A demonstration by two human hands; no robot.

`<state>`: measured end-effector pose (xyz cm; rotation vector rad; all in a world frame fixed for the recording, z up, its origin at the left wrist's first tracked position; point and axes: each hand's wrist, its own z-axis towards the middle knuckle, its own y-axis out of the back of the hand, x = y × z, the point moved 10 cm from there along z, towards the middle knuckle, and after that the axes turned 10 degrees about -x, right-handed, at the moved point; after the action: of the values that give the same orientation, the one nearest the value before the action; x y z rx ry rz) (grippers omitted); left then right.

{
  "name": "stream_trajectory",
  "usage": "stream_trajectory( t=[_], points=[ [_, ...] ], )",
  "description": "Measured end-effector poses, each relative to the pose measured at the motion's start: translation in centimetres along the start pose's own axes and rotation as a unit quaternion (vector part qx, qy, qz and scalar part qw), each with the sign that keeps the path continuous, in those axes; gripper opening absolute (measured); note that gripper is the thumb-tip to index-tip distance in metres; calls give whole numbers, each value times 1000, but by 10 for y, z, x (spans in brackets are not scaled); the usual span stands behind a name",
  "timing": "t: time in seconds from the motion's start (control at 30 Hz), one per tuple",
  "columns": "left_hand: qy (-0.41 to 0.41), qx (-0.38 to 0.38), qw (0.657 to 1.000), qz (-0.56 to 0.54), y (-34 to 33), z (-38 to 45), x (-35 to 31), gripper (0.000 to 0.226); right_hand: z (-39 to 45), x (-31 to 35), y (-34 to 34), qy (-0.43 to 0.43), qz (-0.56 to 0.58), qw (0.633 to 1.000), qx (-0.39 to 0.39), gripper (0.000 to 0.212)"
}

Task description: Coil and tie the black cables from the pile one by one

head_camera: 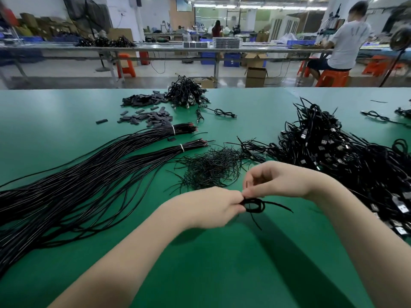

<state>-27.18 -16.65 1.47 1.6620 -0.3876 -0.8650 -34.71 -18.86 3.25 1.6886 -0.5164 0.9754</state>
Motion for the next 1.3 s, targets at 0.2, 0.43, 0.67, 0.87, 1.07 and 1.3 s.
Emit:
stream_trajectory(
  t=[0.2, 0.43, 0.67, 0.87, 1.07, 1.3],
  points=[
    [42, -38, 802, -595, 4, -16, 1, 21, 0, -10, -34, -53, 486, 872, -32, 16],
    [238, -311, 709, -586, -29, -6, 67, 27, 5, -20, -20, 44, 159, 899, -405, 24],
    [213, -422, 744, -472, -22, -16, 84, 7, -2, -13, -28, 82, 74, 885, -452, 19],
    [176, -423, 726, -513, -26, -8, 89, 12, 9, -29, -27, 29, 180, 900, -397, 5],
    [153, -391, 711, -564, -31, -1, 87, 9, 13, -35, -29, 12, 268, 903, -336, 12],
    [147, -332, 696, -619, -35, 4, 77, 18, 17, -43, -37, -35, 392, 873, -290, 19]
  ],
)
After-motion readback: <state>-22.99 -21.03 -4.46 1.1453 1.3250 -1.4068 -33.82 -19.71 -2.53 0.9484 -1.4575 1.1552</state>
